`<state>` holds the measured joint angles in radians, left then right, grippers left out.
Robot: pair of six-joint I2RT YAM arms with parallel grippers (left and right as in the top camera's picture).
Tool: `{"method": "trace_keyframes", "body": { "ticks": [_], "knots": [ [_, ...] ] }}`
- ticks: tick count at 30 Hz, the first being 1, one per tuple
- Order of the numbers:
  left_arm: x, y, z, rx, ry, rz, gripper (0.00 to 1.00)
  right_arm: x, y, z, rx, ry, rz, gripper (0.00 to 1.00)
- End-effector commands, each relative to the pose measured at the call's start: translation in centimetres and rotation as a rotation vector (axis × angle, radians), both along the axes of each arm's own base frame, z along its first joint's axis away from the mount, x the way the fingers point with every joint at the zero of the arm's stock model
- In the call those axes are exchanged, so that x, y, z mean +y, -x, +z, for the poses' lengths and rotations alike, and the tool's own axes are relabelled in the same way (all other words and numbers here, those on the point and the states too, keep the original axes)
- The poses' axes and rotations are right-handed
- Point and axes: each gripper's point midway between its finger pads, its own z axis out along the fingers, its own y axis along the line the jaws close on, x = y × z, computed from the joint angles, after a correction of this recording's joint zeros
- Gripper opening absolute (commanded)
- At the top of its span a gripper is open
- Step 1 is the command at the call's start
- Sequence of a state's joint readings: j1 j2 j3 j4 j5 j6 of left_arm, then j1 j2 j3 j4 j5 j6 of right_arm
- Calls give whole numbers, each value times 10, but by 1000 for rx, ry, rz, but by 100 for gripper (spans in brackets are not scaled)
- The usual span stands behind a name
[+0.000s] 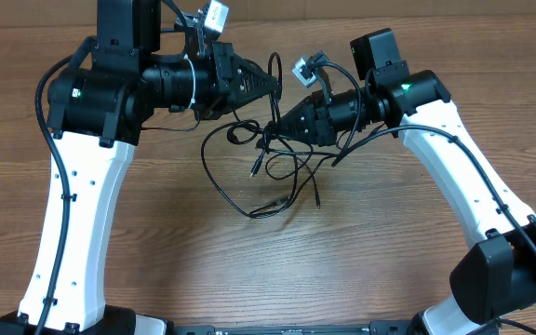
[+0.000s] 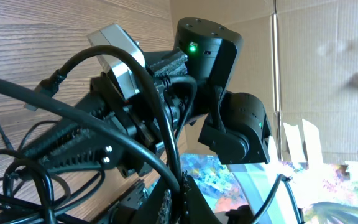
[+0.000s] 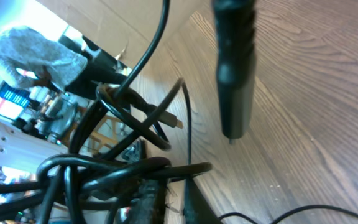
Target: Untangle cables
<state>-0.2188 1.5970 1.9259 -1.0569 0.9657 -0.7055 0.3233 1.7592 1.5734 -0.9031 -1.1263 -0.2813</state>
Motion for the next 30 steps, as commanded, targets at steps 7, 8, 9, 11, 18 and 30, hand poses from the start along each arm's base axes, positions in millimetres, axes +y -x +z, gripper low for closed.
{"method": "trace_keyframes", "body": {
  "ticks": [7, 8, 9, 11, 18, 30],
  "knots": [
    [6, -1, 7, -29, -18, 41, 4, 1, 4, 5, 1, -23, 15, 4],
    [10, -5, 2, -25, -49, 75, 4, 0, 0, 1, 15, 0, -10, 4],
    [14, -9, -4, -20, -80, 110, 4, -4, -5, -4, 45, 36, -52, 4],
    [23, -16, -14, -11, -144, 175, 4, -15, -19, -19, 124, 130, -174, 4],
    [23, -15, -15, 4, -140, 174, 4, -11, -17, -9, 134, 77, -148, 27],
    [6, -3, 7, 85, 14, 105, 4, 8, -18, 2, -17, 27, -82, 64]
  ]
}}
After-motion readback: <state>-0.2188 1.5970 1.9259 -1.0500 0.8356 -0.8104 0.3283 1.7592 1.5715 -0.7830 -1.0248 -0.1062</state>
